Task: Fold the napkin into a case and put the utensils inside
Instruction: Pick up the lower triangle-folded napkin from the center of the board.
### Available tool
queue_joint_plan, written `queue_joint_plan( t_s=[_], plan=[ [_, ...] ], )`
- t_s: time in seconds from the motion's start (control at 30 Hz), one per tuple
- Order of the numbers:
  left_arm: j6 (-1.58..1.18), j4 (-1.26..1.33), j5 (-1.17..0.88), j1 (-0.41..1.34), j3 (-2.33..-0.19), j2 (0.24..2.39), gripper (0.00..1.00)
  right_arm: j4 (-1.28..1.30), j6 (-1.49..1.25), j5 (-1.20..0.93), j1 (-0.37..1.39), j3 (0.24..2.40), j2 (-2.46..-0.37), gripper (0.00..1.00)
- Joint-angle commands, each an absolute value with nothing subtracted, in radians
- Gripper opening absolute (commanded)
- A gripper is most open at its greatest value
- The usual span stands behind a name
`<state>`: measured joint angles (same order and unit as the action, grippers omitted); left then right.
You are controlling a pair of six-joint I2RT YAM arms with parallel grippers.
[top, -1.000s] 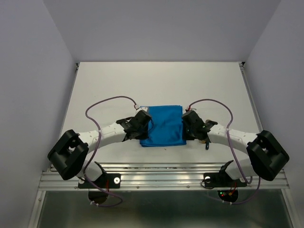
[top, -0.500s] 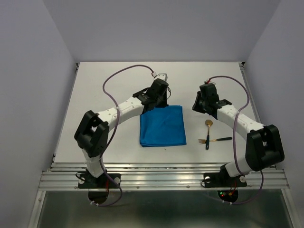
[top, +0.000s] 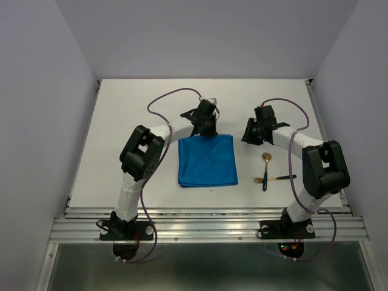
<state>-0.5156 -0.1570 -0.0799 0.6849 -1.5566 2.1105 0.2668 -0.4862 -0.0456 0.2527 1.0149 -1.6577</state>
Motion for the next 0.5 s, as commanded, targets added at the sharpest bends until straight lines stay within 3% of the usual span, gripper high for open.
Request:
queue_joint_plan(
  t_s=[0.0, 0.27, 0.47],
  plan=[
    [-0.525, -0.103, -0.146, 0.680, -1.627, 2.117, 0.03, 0.199, -0.474, -0.092, 0.247, 1.074, -1.689, 0.38],
    [-0.528, -0.133, -0.170, 0.675, -1.677, 2.177, 0.00, 0.163, -0.479, -0.172, 0.247, 1.129, -1.764, 0.38],
    [-0.540, -0.081, -0.147, 0.667, -1.559, 2.088, 0.00, 0.167, -0.463, -0.161, 0.294, 1.172, -1.812, 0.40]
  ],
)
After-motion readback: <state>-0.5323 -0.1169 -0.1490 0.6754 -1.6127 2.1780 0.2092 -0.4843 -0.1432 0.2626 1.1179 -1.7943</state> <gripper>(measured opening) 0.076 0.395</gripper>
